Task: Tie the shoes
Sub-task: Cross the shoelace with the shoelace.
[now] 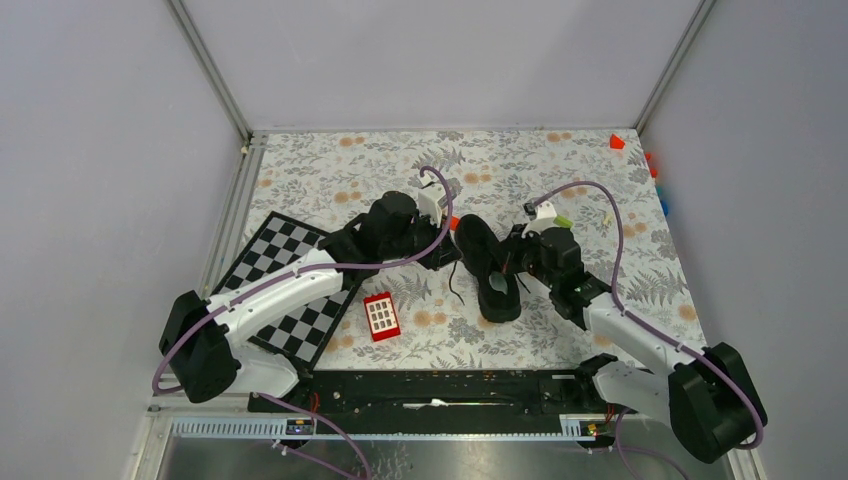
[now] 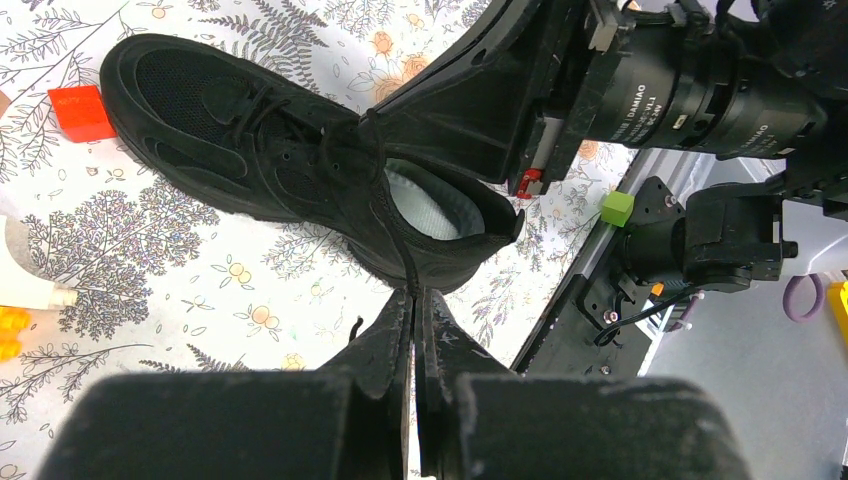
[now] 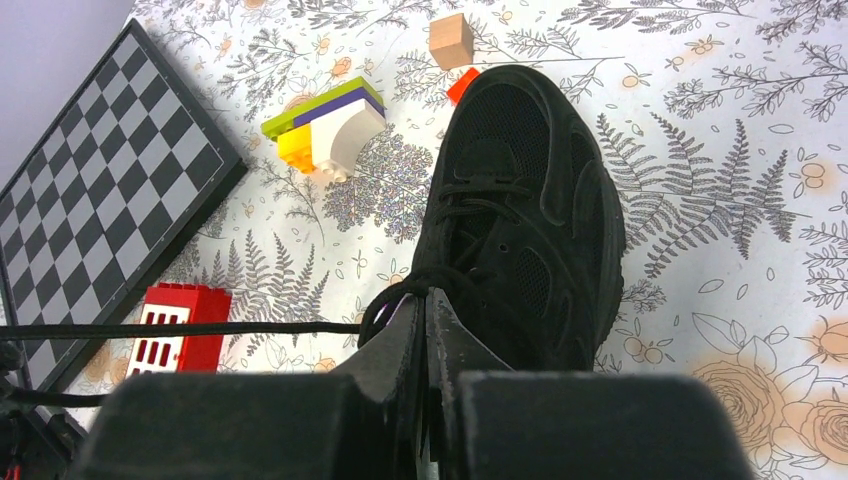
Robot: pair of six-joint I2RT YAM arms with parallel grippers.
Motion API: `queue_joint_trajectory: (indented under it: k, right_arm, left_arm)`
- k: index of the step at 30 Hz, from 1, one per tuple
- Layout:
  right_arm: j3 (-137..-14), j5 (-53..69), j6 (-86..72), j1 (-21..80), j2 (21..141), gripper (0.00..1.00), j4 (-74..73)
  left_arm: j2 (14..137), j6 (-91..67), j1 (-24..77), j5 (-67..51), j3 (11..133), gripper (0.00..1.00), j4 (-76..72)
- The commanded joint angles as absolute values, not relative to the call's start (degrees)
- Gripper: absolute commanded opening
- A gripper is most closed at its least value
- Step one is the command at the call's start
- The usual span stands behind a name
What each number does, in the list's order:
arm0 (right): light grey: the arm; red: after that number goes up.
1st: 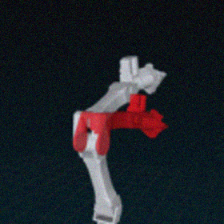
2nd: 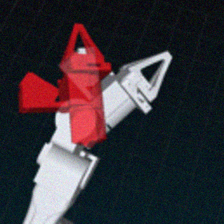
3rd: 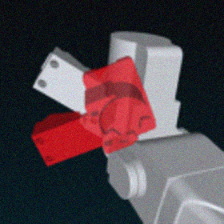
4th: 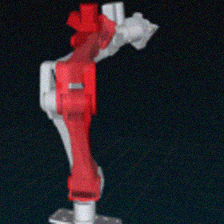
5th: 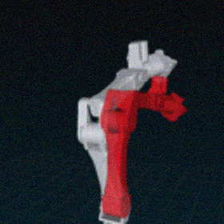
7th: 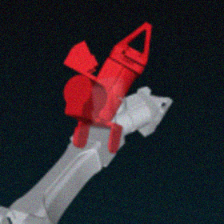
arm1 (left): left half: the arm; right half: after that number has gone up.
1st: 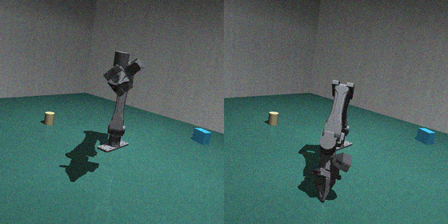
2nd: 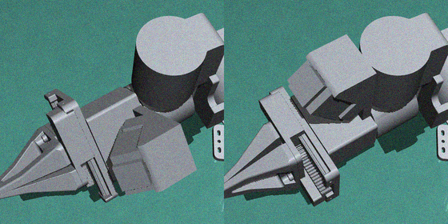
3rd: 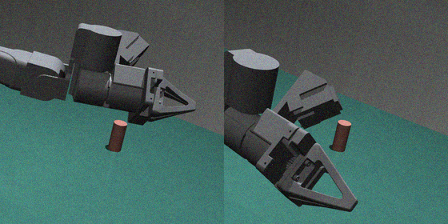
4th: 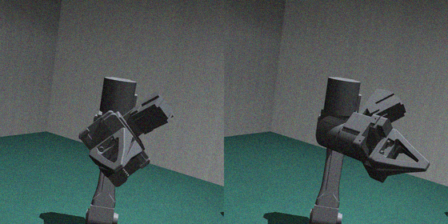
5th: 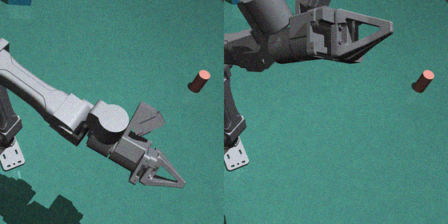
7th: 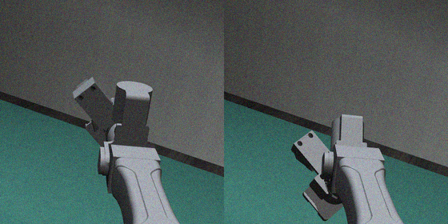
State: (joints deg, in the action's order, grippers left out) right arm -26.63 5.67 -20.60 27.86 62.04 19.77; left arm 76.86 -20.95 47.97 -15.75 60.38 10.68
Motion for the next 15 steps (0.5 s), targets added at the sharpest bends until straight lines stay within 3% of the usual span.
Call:
queue_joint_trajectory:
  k: [1,15]
  right_arm:
    - [-28.9,7.1,-17.9,27.9,60.8,0.0,17.1]
    - [-34.1,7.5,-15.4,27.8,70.9,0.0,12.2]
  left_arm:
    - [75.0,-20.5,48.1,-15.3,61.0,0.0,8.2]
    - [74.3,-20.1,48.1,-16.0,61.4,0.0,8.1]
